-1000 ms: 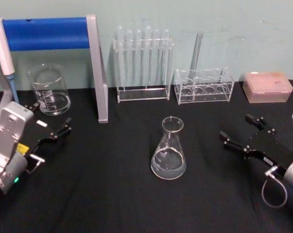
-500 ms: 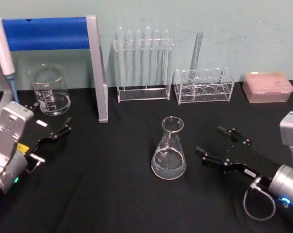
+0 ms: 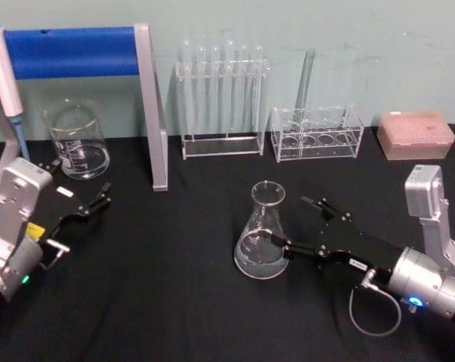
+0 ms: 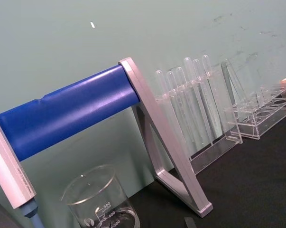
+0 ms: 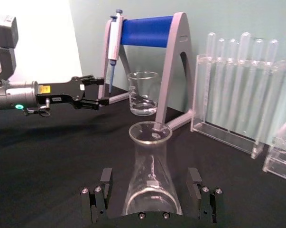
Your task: Grasp the erlenmeyer flask with one hand, shake it three times, then place it back.
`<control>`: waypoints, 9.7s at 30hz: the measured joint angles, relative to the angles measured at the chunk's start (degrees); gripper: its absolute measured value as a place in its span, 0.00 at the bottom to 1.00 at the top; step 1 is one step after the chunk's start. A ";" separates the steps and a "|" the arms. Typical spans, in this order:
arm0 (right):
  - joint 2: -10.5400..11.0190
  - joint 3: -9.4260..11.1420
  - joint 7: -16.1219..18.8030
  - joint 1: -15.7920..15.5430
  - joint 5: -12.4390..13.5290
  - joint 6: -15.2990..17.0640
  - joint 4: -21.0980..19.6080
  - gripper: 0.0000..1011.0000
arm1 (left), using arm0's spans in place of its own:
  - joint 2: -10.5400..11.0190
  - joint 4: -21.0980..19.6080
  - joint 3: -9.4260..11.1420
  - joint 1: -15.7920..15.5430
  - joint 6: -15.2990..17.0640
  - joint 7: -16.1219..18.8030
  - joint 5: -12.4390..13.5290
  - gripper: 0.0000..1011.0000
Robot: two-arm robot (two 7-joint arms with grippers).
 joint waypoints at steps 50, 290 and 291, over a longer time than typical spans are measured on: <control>-5.12 -4.36 4.36 9.19 -1.74 -1.32 9.88 0.99 | 0.00 0.00 0.00 0.00 0.00 0.00 0.00 0.99; -6.94 4.19 -12.00 2.53 -1.18 0.71 -8.65 0.44 | 0.00 0.00 0.00 0.00 0.00 0.00 0.00 0.99; -6.84 4.93 -12.79 2.05 -1.33 0.70 -8.89 0.44 | 0.00 0.00 0.00 0.00 0.00 0.00 0.00 0.99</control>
